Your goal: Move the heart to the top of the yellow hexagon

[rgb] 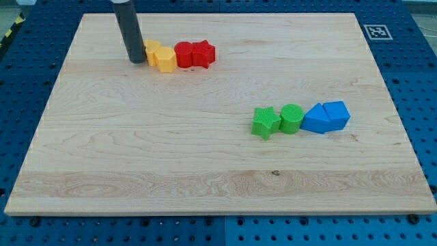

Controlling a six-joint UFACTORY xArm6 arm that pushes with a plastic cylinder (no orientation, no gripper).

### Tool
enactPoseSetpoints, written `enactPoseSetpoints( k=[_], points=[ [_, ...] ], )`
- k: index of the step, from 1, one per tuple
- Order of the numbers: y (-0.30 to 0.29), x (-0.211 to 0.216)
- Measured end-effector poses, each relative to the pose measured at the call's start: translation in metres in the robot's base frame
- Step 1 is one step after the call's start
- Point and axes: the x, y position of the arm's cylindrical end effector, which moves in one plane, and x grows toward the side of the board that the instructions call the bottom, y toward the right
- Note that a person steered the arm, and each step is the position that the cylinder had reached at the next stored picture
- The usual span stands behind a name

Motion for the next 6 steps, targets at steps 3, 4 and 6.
enactPoseSetpoints(
  k=[3, 4, 6],
  points=[
    [0.039, 0.015],
    [-0.004, 0.028],
    [0.004, -0.027]
  ],
)
